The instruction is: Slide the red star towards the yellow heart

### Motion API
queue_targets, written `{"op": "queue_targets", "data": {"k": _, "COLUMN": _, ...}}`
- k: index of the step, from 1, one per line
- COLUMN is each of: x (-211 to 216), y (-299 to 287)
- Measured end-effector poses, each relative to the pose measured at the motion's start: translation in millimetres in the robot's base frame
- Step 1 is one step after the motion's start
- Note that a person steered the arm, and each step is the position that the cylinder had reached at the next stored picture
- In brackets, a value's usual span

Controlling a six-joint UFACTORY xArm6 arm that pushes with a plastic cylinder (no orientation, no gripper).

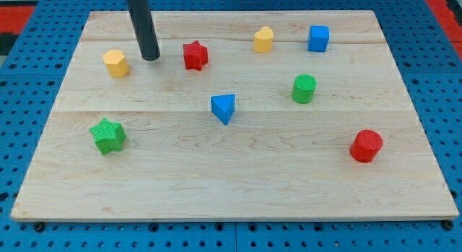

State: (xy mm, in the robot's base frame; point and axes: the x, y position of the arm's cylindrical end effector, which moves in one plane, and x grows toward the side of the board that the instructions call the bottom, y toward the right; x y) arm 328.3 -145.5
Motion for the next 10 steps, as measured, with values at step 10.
{"op": "queue_targets", "data": {"k": 10, "x": -25.9, "y": 71.7}}
